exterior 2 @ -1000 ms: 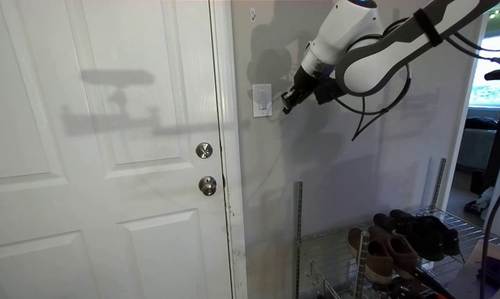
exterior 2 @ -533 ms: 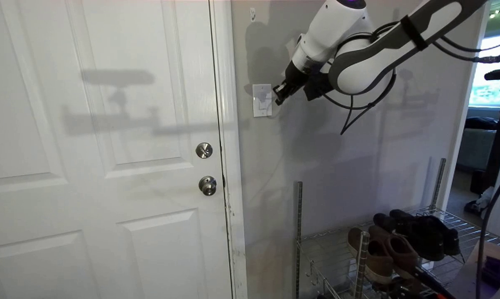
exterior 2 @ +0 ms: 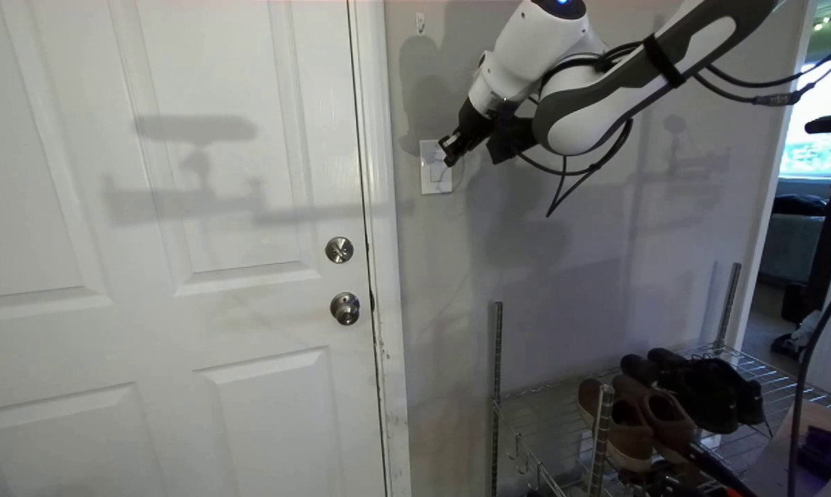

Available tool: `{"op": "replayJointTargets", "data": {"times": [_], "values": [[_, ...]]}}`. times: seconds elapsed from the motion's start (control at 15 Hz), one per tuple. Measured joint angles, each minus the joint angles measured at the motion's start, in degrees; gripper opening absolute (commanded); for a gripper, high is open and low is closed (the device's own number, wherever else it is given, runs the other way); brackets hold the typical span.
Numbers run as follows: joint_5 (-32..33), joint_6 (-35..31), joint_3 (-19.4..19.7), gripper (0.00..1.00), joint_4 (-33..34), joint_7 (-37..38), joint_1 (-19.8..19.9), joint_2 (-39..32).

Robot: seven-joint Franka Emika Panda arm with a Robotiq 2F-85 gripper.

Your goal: Switch on the light

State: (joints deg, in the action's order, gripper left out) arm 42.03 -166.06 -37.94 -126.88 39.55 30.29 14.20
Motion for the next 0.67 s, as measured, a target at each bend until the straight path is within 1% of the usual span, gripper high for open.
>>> {"op": "replayJointTargets", "data": {"times": [0.33, 0.67], "values": [[4.36, 0.41, -3.51, 0.04, 4.06, 3.80, 4.25, -2.69], [8.05, 2.17, -5.43, 0.04, 7.25, 6.75, 6.83, -6.94]]}}
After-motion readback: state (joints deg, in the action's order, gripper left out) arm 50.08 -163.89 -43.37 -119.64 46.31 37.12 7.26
